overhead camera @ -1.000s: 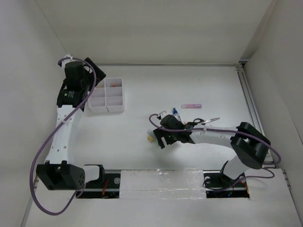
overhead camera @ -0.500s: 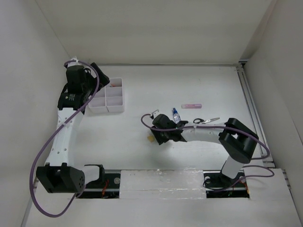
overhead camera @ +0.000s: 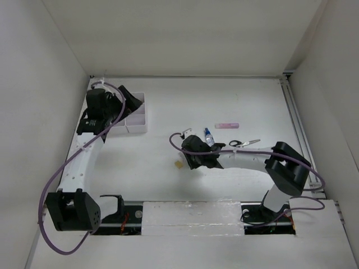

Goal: Sort the stationery into containers
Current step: Pick up the pen from the center of the board, then place the pen in the storage box, then pick up the pen from the center of the board.

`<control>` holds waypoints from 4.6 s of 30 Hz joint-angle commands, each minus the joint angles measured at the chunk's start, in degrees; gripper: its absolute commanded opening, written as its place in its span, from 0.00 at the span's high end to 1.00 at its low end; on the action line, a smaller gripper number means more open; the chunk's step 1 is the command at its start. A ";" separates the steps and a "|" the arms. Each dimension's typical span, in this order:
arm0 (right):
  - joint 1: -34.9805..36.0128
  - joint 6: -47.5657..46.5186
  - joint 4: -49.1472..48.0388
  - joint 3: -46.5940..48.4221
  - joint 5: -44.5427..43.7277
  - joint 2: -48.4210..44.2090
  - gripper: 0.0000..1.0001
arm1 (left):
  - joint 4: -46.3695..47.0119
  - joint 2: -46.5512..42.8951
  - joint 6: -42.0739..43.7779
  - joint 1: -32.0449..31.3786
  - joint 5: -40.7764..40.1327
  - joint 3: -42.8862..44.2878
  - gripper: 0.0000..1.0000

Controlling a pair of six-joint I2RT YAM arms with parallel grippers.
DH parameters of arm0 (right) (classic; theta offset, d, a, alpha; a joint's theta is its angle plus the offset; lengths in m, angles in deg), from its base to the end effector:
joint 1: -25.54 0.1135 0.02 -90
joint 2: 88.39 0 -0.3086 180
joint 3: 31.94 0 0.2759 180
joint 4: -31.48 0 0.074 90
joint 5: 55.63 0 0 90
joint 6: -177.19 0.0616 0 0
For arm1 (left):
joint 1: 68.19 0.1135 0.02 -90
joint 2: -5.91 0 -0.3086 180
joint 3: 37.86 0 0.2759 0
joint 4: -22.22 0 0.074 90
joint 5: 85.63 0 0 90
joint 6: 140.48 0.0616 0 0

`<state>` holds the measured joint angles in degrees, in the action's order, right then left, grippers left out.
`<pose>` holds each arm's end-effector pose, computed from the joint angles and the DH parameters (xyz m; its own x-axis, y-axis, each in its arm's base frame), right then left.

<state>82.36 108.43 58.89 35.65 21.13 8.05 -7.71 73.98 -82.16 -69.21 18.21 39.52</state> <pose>0.2147 0.3025 0.1756 -0.6941 -0.4171 -0.5867 -0.5296 0.8479 0.0237 0.3019 -0.0201 0.3973 -0.4263 -0.5024 -0.7522 0.0203 0.8261 -0.5632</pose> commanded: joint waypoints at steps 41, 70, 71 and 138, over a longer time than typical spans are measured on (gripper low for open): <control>1.81 4.51 -10.11 30.51 -1.16 5.34 0.00 | 23.36 3.02 -9.28 -0.04 15.19 -12.98 1.00; 1.81 3.99 -11.42 2.63 -5.05 -18.48 0.00 | -0.65 34.49 -12.26 3.83 -44.26 30.54 1.00; 1.81 3.47 -11.42 2.63 -5.05 -18.48 0.00 | -0.65 35.37 -12.26 3.83 -45.04 30.54 1.00; -41.52 60.14 34.70 32.16 -12.25 20.19 0.24 | -9.79 19.11 2.42 -11.20 -12.18 39.16 0.00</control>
<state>40.59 165.76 90.74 67.16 9.35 28.64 -18.51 94.92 -80.26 -80.46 4.86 79.17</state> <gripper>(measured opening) 0.766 0.997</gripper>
